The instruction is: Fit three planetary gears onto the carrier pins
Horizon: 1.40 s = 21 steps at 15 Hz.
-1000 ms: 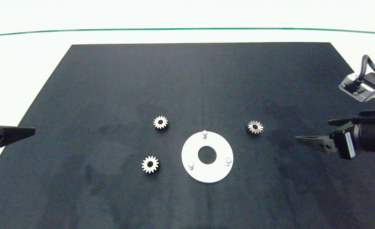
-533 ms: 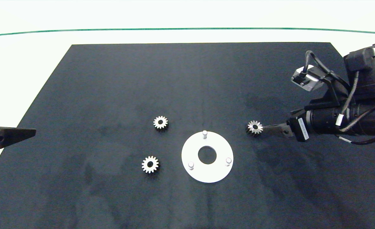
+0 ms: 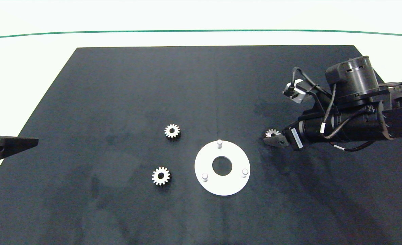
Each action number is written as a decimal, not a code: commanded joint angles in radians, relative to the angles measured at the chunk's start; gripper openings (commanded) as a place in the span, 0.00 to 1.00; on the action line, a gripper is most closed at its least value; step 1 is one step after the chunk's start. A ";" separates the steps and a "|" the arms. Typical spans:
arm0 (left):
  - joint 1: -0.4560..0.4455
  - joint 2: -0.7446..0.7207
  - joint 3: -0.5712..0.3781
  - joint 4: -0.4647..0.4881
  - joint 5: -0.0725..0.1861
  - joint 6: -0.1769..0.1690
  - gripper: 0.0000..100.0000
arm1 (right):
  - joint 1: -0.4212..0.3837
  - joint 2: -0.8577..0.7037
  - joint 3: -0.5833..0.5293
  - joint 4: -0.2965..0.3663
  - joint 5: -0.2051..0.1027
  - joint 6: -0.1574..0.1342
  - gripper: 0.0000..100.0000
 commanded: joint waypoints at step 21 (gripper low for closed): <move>0.000 -0.024 0.001 0.002 0.001 0.002 1.00 | 0.015 0.083 -0.036 0.002 -0.050 -0.004 0.63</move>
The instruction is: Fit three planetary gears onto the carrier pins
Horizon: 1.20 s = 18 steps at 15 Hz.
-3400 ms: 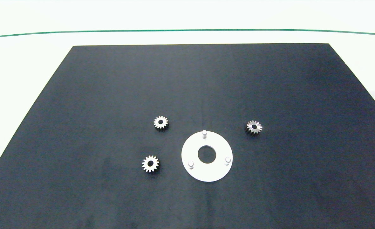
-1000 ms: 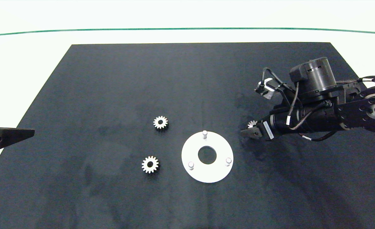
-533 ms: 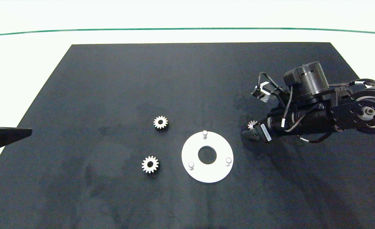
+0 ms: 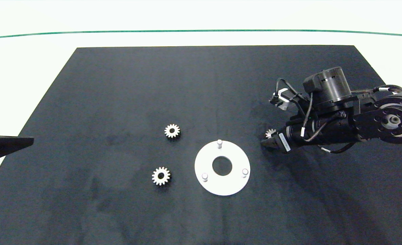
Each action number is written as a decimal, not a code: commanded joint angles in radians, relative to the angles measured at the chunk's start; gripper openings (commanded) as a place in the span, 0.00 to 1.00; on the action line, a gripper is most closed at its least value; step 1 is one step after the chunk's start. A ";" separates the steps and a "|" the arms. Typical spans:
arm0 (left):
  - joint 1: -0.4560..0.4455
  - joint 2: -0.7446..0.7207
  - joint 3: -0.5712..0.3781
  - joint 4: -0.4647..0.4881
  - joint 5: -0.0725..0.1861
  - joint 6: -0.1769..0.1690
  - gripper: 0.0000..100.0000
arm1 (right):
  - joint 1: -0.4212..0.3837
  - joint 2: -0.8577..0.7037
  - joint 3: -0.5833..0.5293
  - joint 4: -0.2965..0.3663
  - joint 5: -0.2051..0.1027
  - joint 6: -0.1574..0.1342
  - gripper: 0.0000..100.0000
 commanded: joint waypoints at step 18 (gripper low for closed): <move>-0.001 -0.017 0.002 0.003 0.001 0.002 1.00 | 0.091 -0.156 0.080 0.012 -0.002 -0.003 0.31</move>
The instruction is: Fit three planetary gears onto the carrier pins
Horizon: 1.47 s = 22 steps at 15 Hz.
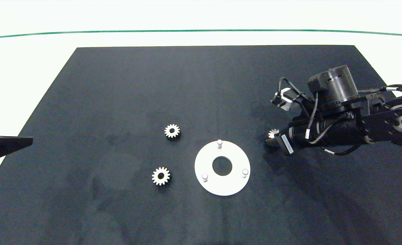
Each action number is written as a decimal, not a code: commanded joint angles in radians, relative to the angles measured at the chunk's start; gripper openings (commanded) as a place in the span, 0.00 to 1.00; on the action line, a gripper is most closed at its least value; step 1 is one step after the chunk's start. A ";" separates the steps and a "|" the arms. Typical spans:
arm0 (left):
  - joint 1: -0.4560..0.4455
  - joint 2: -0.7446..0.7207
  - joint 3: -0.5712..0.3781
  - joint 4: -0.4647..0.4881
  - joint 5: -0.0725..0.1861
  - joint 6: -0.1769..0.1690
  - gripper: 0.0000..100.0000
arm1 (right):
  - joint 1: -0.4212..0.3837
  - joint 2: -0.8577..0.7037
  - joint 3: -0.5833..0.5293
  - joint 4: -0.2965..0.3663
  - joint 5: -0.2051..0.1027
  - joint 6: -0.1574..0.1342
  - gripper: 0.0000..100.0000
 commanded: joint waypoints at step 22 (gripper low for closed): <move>-0.024 -0.026 0.015 0.003 0.001 0.025 1.00 | 0.329 -0.055 0.139 -0.039 -0.095 0.010 0.31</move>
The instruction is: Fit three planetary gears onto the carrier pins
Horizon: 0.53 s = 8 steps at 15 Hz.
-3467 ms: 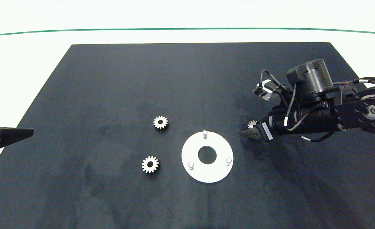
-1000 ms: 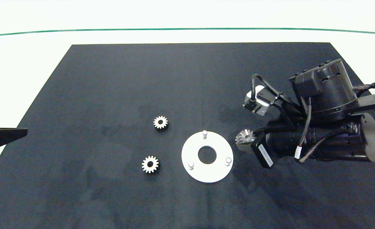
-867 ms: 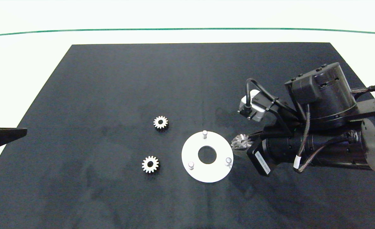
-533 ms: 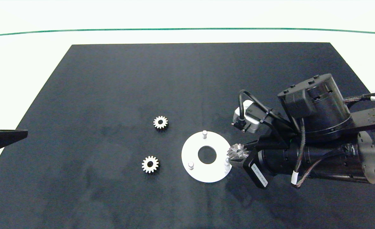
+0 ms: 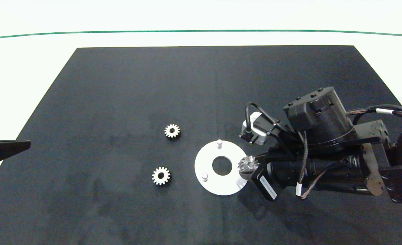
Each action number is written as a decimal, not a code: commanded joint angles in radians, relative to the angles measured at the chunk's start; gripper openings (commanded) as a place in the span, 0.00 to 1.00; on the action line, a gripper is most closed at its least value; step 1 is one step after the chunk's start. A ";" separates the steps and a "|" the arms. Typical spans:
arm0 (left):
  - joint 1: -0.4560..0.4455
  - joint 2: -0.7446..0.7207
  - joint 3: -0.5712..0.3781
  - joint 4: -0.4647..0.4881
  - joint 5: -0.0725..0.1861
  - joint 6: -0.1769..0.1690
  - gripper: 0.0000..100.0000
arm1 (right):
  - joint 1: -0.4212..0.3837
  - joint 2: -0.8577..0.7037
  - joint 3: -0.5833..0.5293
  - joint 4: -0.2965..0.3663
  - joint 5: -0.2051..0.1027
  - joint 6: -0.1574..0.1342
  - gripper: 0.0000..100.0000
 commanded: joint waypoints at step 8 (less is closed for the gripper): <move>-0.011 -0.002 0.000 0.003 0.001 0.001 1.00 | -0.003 0.017 0.004 0.002 -0.009 -0.002 0.31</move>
